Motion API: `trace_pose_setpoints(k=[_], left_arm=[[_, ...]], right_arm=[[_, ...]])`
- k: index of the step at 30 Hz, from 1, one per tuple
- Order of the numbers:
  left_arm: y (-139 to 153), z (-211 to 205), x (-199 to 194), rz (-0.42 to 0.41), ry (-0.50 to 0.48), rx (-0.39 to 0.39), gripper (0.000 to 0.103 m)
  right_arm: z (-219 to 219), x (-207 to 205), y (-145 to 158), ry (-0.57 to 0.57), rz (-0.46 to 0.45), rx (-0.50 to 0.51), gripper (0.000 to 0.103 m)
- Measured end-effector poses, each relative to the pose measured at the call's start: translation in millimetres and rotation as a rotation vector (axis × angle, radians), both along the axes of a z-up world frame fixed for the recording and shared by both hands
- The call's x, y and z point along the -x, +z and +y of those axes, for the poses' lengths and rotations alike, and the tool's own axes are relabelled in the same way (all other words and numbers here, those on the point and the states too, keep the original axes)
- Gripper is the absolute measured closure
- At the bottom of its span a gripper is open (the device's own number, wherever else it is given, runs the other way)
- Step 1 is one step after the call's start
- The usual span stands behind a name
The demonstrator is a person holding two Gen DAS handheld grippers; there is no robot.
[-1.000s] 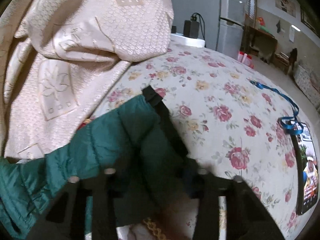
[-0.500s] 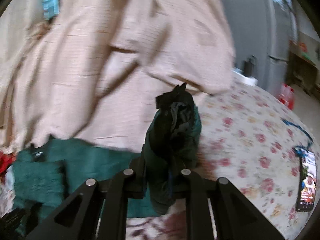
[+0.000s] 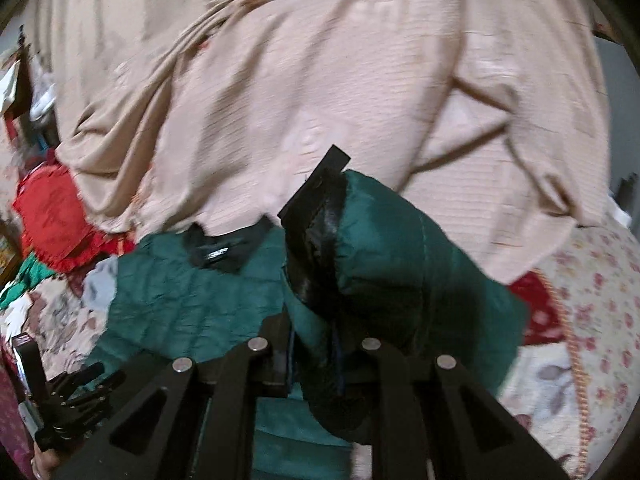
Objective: Fold large clothes
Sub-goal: 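Fold the held sleeve across the jacket toward the left gripper with the right gripper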
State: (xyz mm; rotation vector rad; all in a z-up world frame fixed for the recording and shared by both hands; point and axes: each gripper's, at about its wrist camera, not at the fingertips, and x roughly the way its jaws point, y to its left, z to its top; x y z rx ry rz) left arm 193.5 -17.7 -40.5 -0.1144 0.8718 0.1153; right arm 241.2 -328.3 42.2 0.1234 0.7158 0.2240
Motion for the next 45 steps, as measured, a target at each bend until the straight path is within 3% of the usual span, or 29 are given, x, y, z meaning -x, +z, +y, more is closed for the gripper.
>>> trace_pose_setpoints(k=[6,13,26,36,41,43,45], left_arm=[[-1,17,4,-0.015,0.034,-0.004,0.071],[-9,44,6,0.001,0.075,0.074,0.071],[-22,78,5,0.014,0.114,0.12,0.072],[-28,83,5,0.015,0.108,0.116,0.072],[-29,81,4,0.018,0.103,0.11,0.071],[-30,79,3,0.024,0.091,0.103,0.072],[-29,79,3,0.023,0.076,0.118,0.072]], right_arm=[[62,-18,-10,0.1,0.034,-0.012,0.089],[121,-46,-28,0.165,0.092,0.0,0.089],[217,-89,-62,0.263,0.174,0.011,0.089],[265,-113,-77,0.322,0.211,0.009,0.089],[278,-125,-98,0.349,0.26,-0.015,0.089],[280,-129,-110,0.36,0.29,-0.024,0.087],[276,-130,-112,0.362,0.3,-0.058,0.078]])
